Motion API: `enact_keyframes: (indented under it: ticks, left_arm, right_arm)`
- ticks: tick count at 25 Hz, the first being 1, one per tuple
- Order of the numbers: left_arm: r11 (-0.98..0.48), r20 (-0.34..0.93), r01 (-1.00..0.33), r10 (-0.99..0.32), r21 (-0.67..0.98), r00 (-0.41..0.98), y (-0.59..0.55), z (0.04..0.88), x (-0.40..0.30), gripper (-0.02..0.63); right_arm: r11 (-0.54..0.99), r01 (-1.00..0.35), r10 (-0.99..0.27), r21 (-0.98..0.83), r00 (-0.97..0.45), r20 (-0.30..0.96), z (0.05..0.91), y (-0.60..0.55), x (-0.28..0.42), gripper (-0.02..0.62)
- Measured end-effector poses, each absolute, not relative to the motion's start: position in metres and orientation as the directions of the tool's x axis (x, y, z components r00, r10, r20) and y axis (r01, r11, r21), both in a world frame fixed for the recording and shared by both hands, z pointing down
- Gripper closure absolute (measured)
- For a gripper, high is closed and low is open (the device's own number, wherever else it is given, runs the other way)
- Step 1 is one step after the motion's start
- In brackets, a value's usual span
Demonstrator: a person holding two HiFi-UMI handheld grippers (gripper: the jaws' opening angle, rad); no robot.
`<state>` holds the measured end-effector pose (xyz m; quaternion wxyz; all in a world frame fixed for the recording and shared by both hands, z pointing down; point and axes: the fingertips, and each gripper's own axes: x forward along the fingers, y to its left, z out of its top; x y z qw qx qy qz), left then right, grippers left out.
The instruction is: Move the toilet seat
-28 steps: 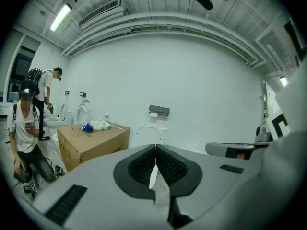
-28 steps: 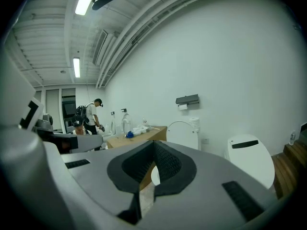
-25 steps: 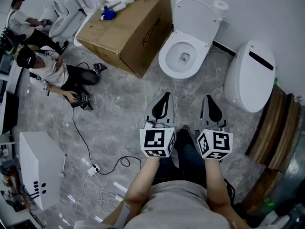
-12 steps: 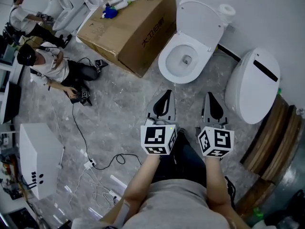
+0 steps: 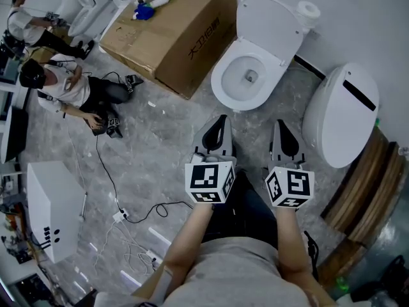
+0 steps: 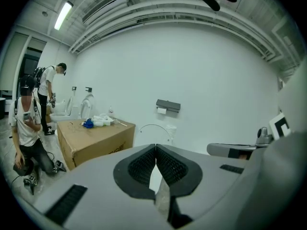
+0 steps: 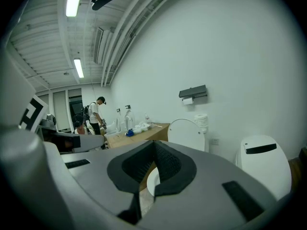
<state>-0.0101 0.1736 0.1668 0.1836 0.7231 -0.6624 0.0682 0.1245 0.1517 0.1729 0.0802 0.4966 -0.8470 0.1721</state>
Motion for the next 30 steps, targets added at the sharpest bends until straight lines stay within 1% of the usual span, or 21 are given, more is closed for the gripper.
enact_keyframes:
  ticks: [8, 16, 30]
  left_arm:
    - [-0.086, 0.353, -0.975, -0.923, 0.204, 0.156, 0.135, 0.181, -0.017, 0.589]
    - [-0.109, 0.388, -0.966, -0.901, 0.233, 0.195, 0.088, 0.203, -0.038, 0.589]
    - [-0.127, 0.453, -0.954, -0.858, 0.272, 0.243, -0.001, 0.238, -0.084, 0.589]
  right_arm:
    - [0.415, -0.884, -0.823, -0.217, -0.466, 0.324, 0.187, 0.117, 0.117, 0.578]
    - [0.389, -0.896, -0.829, -0.216, -0.442, 0.341, 0.199, 0.076, 0.089, 0.578]
    - [0.317, -0.923, -0.814, -0.22, -0.383, 0.436, 0.237, -0.006, 0.051, 0.578]
